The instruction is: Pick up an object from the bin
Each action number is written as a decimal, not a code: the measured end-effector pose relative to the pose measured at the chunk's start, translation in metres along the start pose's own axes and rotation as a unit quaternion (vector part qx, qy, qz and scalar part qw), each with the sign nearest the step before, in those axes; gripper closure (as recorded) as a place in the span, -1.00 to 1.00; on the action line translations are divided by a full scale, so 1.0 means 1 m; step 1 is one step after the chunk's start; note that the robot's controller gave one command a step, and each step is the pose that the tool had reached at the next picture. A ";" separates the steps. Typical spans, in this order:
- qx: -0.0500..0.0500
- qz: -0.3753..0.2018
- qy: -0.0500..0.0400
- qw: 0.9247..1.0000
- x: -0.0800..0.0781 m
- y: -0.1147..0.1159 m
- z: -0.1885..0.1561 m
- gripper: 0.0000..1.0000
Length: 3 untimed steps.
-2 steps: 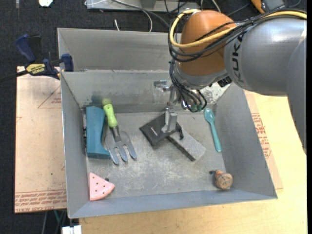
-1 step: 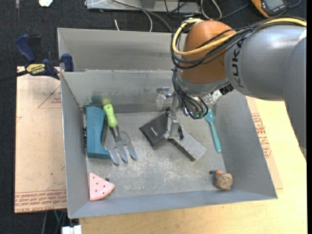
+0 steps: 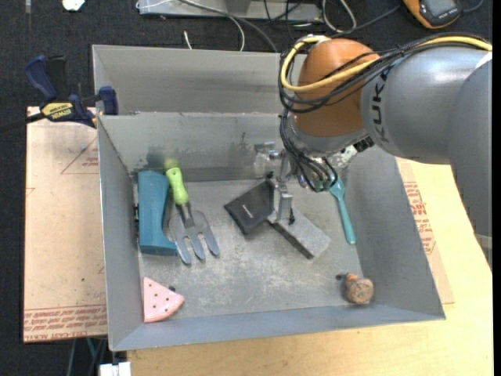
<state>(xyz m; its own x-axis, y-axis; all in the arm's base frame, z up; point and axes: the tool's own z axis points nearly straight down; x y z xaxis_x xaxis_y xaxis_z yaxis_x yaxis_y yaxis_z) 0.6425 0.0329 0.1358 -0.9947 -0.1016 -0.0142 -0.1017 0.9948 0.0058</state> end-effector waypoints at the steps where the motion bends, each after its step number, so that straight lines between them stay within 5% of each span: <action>1: 0.000 0.040 -0.006 0.999 -0.005 -0.025 0.006 -1.00; 2: -0.001 -0.062 -0.003 0.998 -0.010 -0.025 0.041 -1.00; 3: -0.001 -0.049 -0.002 0.999 -0.008 -0.025 0.058 -1.00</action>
Offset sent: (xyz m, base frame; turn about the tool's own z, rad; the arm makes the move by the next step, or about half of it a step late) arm 0.0130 -0.0249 -0.0467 -0.1292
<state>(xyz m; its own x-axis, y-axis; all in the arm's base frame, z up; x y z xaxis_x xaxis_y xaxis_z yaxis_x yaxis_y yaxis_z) 0.6540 0.0094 0.0777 -0.9800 -0.1981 -0.0187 -0.1983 0.9801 0.0068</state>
